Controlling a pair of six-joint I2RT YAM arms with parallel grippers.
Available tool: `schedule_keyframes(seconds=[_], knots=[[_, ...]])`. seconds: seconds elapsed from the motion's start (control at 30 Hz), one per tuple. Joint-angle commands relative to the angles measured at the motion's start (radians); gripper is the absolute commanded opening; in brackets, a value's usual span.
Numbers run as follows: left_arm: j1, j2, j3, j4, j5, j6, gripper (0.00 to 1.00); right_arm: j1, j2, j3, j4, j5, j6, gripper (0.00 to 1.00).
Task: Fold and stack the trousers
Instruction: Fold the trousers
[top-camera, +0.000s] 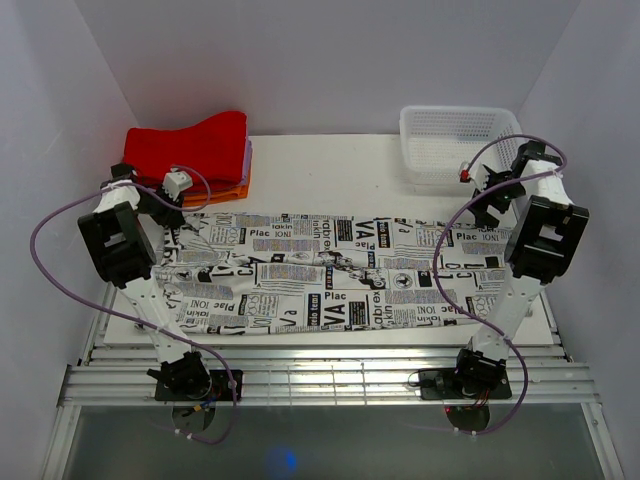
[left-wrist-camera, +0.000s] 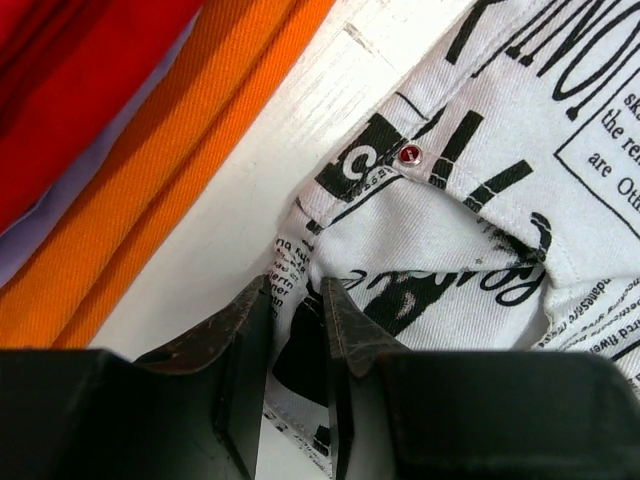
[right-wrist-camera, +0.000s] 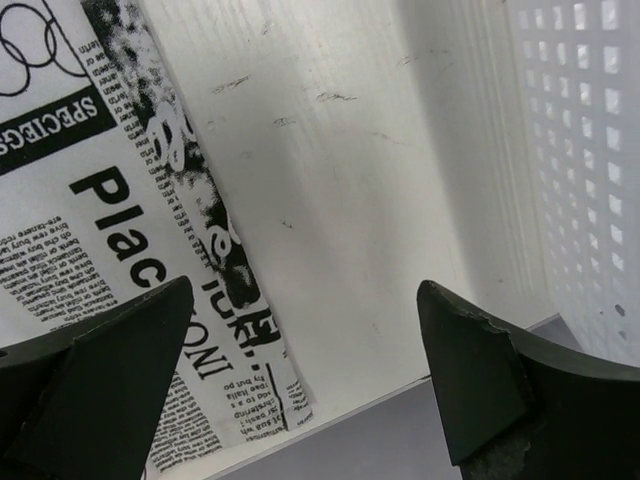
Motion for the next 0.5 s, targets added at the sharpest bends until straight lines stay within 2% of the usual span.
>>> schedule_keyframes(seconds=[0.0,0.17,0.33,0.43,0.47], knots=[[0.000,0.007,-0.041,-0.113,-0.073,0.057,0.31,0.010,0.038,0.062,-0.007,-0.058,-0.024,0.98],[0.000,-0.004,-0.044,-0.116,-0.079,0.066,0.32,0.016,0.081,0.065,-0.060,-0.039,-0.068,0.98],[0.000,-0.007,-0.046,-0.120,-0.075,0.066,0.32,0.014,0.109,-0.030,-0.031,0.050,-0.116,0.98],[0.000,-0.010,-0.044,-0.126,-0.076,0.065,0.30,0.016,0.120,-0.087,-0.045,0.087,-0.139,0.90],[0.002,-0.012,-0.044,-0.132,-0.075,0.066,0.30,0.014,0.118,-0.097,-0.046,0.091,-0.147,0.78]])
